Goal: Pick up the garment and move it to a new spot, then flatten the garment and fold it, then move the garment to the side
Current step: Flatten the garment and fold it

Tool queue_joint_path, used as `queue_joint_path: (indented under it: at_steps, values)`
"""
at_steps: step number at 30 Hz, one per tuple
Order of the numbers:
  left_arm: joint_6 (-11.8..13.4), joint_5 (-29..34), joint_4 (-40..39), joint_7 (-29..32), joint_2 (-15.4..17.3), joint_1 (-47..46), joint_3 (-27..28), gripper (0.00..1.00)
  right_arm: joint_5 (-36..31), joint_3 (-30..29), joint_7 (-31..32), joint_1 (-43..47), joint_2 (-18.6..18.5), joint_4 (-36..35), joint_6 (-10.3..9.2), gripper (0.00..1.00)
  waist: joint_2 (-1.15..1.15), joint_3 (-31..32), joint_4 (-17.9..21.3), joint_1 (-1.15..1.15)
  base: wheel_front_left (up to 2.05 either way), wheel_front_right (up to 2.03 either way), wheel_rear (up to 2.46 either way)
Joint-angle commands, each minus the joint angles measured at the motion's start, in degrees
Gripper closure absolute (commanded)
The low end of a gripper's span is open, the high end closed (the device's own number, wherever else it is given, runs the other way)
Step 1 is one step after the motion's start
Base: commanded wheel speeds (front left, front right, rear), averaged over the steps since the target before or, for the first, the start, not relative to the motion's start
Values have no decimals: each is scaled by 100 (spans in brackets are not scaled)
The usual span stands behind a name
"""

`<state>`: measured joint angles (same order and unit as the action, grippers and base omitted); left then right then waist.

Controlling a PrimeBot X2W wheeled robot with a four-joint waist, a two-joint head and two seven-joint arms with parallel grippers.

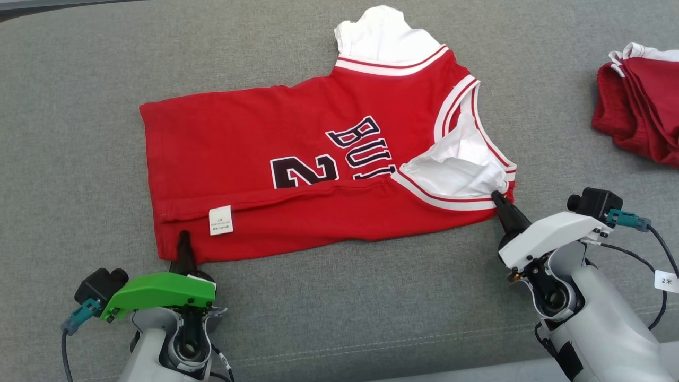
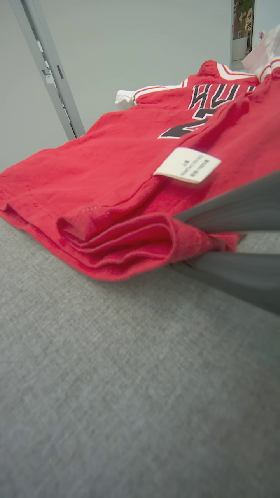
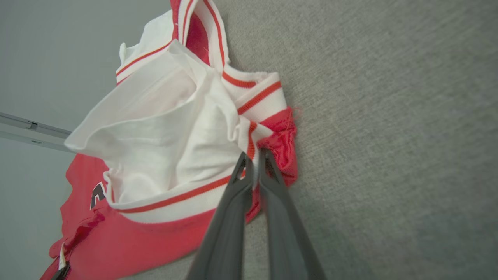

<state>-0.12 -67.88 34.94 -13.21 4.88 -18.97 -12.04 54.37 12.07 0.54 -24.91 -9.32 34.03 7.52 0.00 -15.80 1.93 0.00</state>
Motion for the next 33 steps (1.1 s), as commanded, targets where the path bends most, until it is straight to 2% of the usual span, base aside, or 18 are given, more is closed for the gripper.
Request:
queue_joint_path:
  at_steps: [1,7,12,21,27,33]
  values:
    - [-72,34,29,-22,14,-92,18,100,26,56,-66,32,-55,-56,-5,100,0,9,8,0,0,0,0]
    - [-186,170,-187,-88,18,71,-38,100,149,180,-154,94,-221,-234,-5,100,0,75,9,0,0,0,0]
    - [-194,291,-689,-138,59,416,-41,100,147,106,-156,308,-407,-492,-5,100,0,173,-28,0,0,0,0]
    - [135,542,-1987,-92,164,1444,-212,100,-56,-365,139,1286,-604,-1487,-5,100,0,407,-107,0,0,0,0]
    - [395,496,-2515,27,199,1883,-261,100,-394,-975,611,2044,-455,-2403,-5,100,0,447,-154,0,0,0,0]
    - [566,435,-2427,124,214,1890,-199,100,-923,-1526,1218,2101,51,-2943,-5,100,0,355,-160,0,0,0,0]
